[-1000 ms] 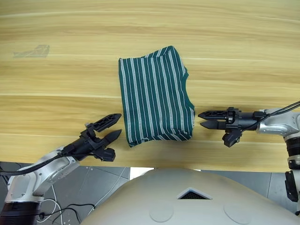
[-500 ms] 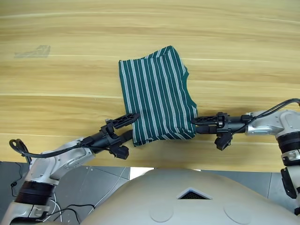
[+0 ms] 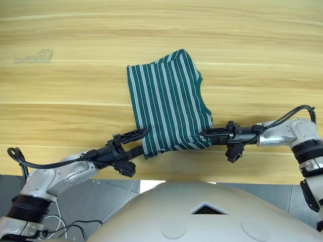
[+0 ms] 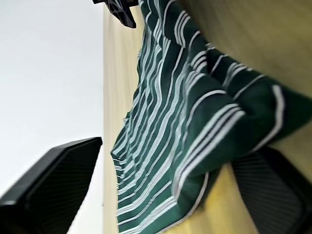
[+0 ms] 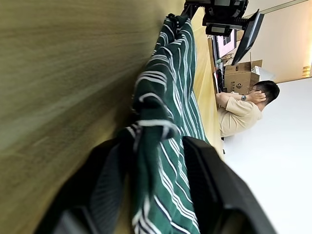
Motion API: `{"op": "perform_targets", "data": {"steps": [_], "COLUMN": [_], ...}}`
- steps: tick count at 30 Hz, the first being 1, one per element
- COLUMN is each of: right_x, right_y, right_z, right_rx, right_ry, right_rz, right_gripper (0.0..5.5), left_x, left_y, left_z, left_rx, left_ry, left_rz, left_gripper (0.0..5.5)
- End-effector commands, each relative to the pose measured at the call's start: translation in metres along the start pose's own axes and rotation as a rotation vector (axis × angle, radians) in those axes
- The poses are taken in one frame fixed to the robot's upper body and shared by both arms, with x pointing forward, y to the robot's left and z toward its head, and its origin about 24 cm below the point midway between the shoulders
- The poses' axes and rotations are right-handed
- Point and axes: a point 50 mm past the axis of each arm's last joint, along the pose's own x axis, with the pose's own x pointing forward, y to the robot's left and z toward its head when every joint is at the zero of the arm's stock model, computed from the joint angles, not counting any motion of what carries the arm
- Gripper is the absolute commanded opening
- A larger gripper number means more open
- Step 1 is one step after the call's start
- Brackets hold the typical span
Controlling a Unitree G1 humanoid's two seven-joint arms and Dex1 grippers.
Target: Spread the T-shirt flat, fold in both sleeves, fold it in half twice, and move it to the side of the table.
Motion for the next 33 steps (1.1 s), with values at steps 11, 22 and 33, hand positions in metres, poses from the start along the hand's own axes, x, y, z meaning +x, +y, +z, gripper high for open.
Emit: {"op": "perform_targets", "data": {"steps": [11, 22, 33], "right_x": [0.0, -0.001, -0.009], "right_y": [-0.007, 0.0, -0.03], "right_z": [-0.005, -0.003, 0.016], "right_rx": [-0.022, 0.044, 0.846], "right_ry": [0.013, 0.03, 0.057], "right_rz": [-0.004, -0.014, -0.024], "right_gripper": [0.0, 0.0, 0.0], "left_x": [-0.013, -0.012, -0.009], "left_y": [-0.054, -0.03, 0.025], "left_z": [0.012, 0.024, 0.001], "left_rx": [-0.162, -0.427, -0.674], "left_ry": [0.023, 0.018, 0.012], "left_rz": [-0.418, -0.41, -0.087], "left_gripper": [1.84, 0.14, 0.09]}}
